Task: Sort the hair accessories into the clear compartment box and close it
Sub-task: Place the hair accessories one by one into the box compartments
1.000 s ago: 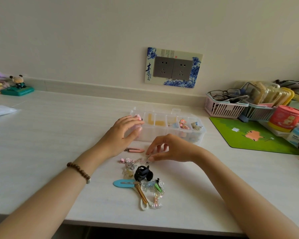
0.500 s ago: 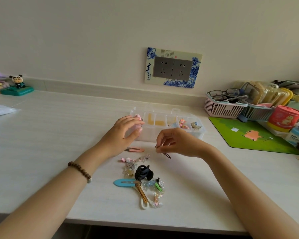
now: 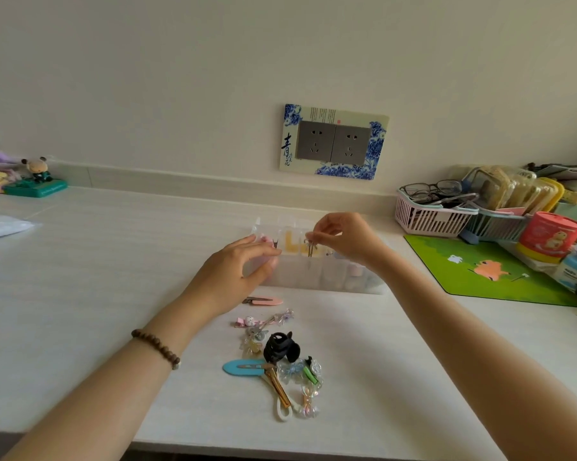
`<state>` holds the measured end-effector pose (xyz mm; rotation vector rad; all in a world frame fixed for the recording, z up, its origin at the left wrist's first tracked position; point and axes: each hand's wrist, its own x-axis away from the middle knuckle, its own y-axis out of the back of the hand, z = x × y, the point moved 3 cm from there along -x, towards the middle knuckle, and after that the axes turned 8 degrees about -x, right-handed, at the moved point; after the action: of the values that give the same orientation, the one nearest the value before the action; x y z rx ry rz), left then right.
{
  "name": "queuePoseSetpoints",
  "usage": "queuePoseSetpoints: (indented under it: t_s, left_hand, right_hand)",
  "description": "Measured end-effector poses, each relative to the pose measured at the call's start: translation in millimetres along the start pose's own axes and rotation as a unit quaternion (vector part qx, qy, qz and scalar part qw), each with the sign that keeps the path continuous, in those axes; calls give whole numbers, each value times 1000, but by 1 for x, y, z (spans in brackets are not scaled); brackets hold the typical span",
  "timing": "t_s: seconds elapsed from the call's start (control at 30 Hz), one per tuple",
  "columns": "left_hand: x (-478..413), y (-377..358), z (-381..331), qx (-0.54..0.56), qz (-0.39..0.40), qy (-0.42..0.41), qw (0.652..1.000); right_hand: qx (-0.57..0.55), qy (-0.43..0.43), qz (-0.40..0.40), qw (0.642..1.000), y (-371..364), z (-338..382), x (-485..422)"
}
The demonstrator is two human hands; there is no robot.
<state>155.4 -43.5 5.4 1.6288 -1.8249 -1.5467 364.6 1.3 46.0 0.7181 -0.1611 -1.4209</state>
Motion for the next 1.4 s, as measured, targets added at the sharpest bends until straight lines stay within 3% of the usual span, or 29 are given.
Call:
queuePoseSetpoints:
  t_s: [0.1, 0.17, 0.27, 0.33, 0.47, 0.67, 0.93, 1.03, 1.23, 1.4]
  left_hand:
    - [1, -1, 1, -1, 5, -3, 1000]
    - [1, 1, 2, 17, -4, 0, 1000]
    - [2, 16, -3, 48, -69, -21, 996]
    - [5, 29, -6, 90, -85, -23, 992]
    - [8, 38, -9, 85, 34, 34, 995]
    - [12, 24, 6, 3, 166, 102, 981]
    - [14, 14, 0, -43, 179, 75, 980]
    - [12, 14, -7, 28, 142, 75, 987]
    - [9, 18, -15, 173, 54, 59, 982]
    - [11, 24, -20, 226, 146, 71, 961]
  right_hand:
    - [143, 3, -15, 990, -1, -5, 2]
    - [163, 37, -58, 984, 1, 0, 8]
    - [62, 96, -88, 989, -2, 19, 24]
    - [-39, 104, -37, 993, -9, 28, 37]
    - [-196, 33, 103, 975, -30, 26, 56]
    - [-158, -9, 134, 978, -42, 4, 58]
    - [-61, 5, 123, 990, -47, -5, 59]
    - [-60, 24, 123, 990, -50, -3, 61]
    - [-155, 91, 32, 983, -35, 17, 63]
    - [-153, 110, -148, 971, 10, 26, 48]
